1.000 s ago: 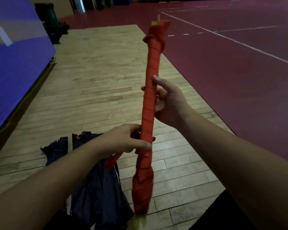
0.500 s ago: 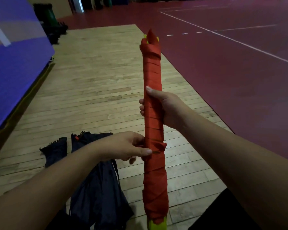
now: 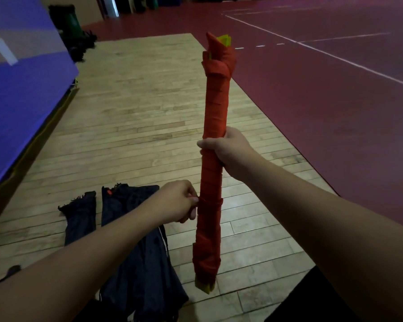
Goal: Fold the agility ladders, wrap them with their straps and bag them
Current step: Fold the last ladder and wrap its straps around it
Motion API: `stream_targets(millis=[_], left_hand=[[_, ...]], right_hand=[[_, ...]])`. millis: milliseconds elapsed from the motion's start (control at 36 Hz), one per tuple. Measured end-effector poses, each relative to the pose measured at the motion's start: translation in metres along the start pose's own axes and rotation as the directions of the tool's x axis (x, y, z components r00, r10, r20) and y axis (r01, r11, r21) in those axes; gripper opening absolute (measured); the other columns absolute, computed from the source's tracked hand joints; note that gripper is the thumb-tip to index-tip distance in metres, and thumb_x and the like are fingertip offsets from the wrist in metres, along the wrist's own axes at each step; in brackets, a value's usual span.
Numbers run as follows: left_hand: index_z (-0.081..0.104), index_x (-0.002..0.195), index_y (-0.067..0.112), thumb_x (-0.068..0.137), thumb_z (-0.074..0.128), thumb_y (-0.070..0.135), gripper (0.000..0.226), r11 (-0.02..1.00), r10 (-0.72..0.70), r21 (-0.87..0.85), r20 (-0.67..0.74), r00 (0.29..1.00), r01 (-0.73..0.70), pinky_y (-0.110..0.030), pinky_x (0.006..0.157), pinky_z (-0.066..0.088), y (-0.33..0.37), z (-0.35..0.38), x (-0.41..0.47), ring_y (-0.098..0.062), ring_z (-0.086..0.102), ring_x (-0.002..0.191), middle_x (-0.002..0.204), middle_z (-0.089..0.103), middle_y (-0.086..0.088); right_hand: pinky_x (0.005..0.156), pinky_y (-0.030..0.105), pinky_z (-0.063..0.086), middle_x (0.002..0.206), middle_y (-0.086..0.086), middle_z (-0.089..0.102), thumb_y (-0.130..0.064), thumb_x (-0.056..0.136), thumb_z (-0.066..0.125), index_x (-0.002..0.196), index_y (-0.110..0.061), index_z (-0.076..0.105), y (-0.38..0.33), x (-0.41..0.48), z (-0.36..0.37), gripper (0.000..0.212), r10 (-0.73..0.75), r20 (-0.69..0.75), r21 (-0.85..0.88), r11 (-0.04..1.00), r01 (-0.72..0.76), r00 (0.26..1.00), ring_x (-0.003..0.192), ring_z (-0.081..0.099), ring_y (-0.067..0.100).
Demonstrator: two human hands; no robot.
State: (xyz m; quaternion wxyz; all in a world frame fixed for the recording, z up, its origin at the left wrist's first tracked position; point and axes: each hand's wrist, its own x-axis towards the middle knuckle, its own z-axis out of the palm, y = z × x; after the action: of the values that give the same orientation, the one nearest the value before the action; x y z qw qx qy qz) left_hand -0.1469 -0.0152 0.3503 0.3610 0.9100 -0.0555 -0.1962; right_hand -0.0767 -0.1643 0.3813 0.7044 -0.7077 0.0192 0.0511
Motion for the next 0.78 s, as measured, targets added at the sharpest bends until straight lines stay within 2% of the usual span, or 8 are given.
stream_targets(millis=[111, 278, 389, 472, 583, 639, 694, 778], left_hand=[[0.057, 0.096, 0.018, 0.102, 0.051, 0.016, 0.01, 0.99, 0.083, 0.124, -0.152, 0.985, -0.064, -0.023, 0.056, 0.042, 0.002, 0.009, -0.001, -0.002, 0.056, 0.056, 0.074, 0.069, 0.003], [0.051, 0.105, 0.014, 0.107, 0.037, 0.029, 0.02, 0.992, 0.044, 0.122, -0.098, 0.994, -0.032, -0.028, 0.062, 0.045, -0.001, 0.019, 0.004, -0.009, 0.055, 0.073, 0.099, 0.064, -0.002], [0.05, 0.106, 0.018, 0.091, 0.051, 0.067, 0.051, 0.985, -0.011, 0.17, -0.04, 0.999, 0.018, -0.03, 0.065, 0.049, 0.006, 0.023, 0.003, -0.009, 0.059, 0.079, 0.092, 0.061, 0.003], [0.05, 0.106, 0.023, 0.081, 0.064, 0.07, 0.055, 0.968, 0.009, 0.249, -0.03, 0.999, -0.001, -0.024, 0.061, 0.044, 0.004, 0.023, 0.001, -0.003, 0.056, 0.078, 0.089, 0.057, 0.011], [0.058, 0.096, 0.024, 0.091, 0.063, 0.043, 0.02, 0.993, 0.048, 0.111, -0.036, 0.998, -0.044, -0.025, 0.066, 0.049, -0.004, 0.009, -0.002, -0.011, 0.063, 0.079, 0.088, 0.064, 0.007], [0.059, 0.1, 0.027, 0.094, 0.061, 0.035, 0.009, 0.997, 0.079, -0.015, -0.007, 0.997, -0.079, -0.022, 0.068, 0.051, -0.007, -0.006, -0.007, -0.01, 0.065, 0.081, 0.092, 0.066, 0.007], [0.059, 0.111, 0.028, 0.097, 0.06, 0.028, 0.014, 0.976, 0.091, -0.205, 0.049, 0.995, -0.08, -0.022, 0.073, 0.053, -0.013, -0.025, -0.013, -0.013, 0.066, 0.086, 0.101, 0.069, 0.001], [0.058, 0.129, 0.022, 0.093, 0.067, 0.028, 0.038, 0.871, 0.17, -0.482, 0.114, 0.979, -0.095, -0.033, 0.088, 0.053, -0.033, -0.054, -0.021, -0.022, 0.064, 0.104, 0.118, 0.068, -0.009]], right_hand=[[0.065, 0.036, 0.05, 0.077, 0.007, 0.052, 0.0, 0.084, 0.069, 0.087, -0.013, 0.051, 0.001, 0.002, 0.0, 0.022, -0.103, -0.186, -0.144, 0.987, 0.076, 0.977, 0.069, 0.055, 0.02], [0.053, 0.026, 0.041, 0.074, 0.004, 0.043, -0.011, 0.093, 0.066, 0.097, -0.007, 0.05, 0.015, 0.003, 0.009, 0.017, 0.028, -0.303, -0.077, 0.996, -0.054, 0.953, 0.061, 0.047, 0.015], [0.064, 0.031, 0.044, 0.087, 0.005, 0.052, -0.027, 0.093, 0.072, 0.126, 0.001, 0.048, 0.016, 0.007, 0.014, 0.049, 0.155, -0.299, 0.021, 0.988, -0.156, 0.941, 0.074, 0.053, 0.015], [0.078, 0.039, 0.045, 0.1, 0.008, 0.055, -0.035, 0.089, 0.077, 0.129, -0.001, 0.047, 0.014, 0.008, 0.017, 0.061, 0.198, -0.257, 0.044, 0.98, -0.194, 0.946, 0.088, 0.055, 0.02], [0.071, 0.031, 0.045, 0.093, 0.003, 0.059, -0.04, 0.091, 0.073, 0.096, -0.012, 0.057, -0.002, -0.004, 0.019, 0.033, 0.215, -0.075, 0.154, 0.967, -0.202, 0.974, 0.084, 0.057, 0.017], [0.074, 0.029, 0.047, 0.091, 0.002, 0.061, -0.041, 0.095, 0.065, 0.098, -0.012, 0.06, -0.01, -0.005, 0.018, 0.03, 0.198, 0.017, 0.301, 0.934, -0.194, 0.98, 0.081, 0.058, 0.015], [0.07, 0.03, 0.047, 0.089, 0.007, 0.057, -0.047, 0.098, 0.056, 0.105, -0.007, 0.059, -0.011, -0.007, 0.018, 0.04, 0.207, 0.131, 0.43, 0.869, -0.244, 0.969, 0.077, 0.056, 0.018], [0.085, 0.038, 0.049, 0.098, 0.015, 0.064, -0.064, 0.099, 0.039, 0.112, -0.003, 0.061, 0.008, -0.016, 0.026, 0.066, 0.261, 0.28, 0.264, 0.904, -0.336, 0.924, 0.09, 0.062, 0.027]])
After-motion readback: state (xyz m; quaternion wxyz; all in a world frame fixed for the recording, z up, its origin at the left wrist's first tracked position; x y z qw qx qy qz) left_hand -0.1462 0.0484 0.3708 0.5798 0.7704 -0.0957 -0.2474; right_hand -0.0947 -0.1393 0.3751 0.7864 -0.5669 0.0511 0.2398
